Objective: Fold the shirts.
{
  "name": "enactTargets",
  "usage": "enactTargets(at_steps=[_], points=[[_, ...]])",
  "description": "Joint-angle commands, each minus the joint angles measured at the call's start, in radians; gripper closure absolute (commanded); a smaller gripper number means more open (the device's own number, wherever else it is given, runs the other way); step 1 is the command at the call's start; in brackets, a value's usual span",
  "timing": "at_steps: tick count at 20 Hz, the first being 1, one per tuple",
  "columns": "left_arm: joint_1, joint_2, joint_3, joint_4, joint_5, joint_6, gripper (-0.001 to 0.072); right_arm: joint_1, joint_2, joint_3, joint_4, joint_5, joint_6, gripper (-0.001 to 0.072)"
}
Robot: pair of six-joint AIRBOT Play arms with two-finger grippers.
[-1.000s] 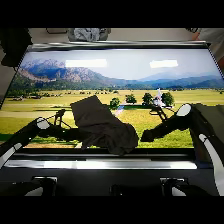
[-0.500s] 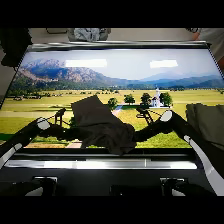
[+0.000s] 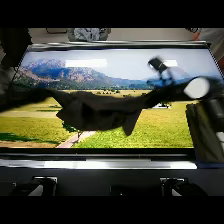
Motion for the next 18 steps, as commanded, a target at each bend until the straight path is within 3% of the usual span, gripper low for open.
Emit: enactTargets(at_steps=[1, 3, 7, 10, 18], points=[[0.107, 0.129, 0.323, 0.016, -0.009, -0.053, 0.0671, 0.001, 0.126, 0.339, -0.204, -0.043, 0.108, 0.067], [0.107, 0.155, 0.453, 0.071, -0.01, -0.047, 0.0672, 0.001, 0.177, 0.443, -0.26, -0.045, 0.113, 0.067], [0.107, 0.197, 0.528, 0.277, -0.02, -0.131, 0.0671, 0.001, 0.269, 0.494, -0.473, 0.019, 0.187, 0.067], [0.107, 0.2, 0.528, 0.407, -0.133, -0.193, 0.0671, 0.001, 0.296, 0.495, -0.579, 0.156, 0.187, 0.067], [0.107, 0.205, 0.477, 0.502, -0.254, -0.189, 0.0671, 0.001, 0.296, 0.494, -0.675, 0.389, 0.178, 0.0669]])
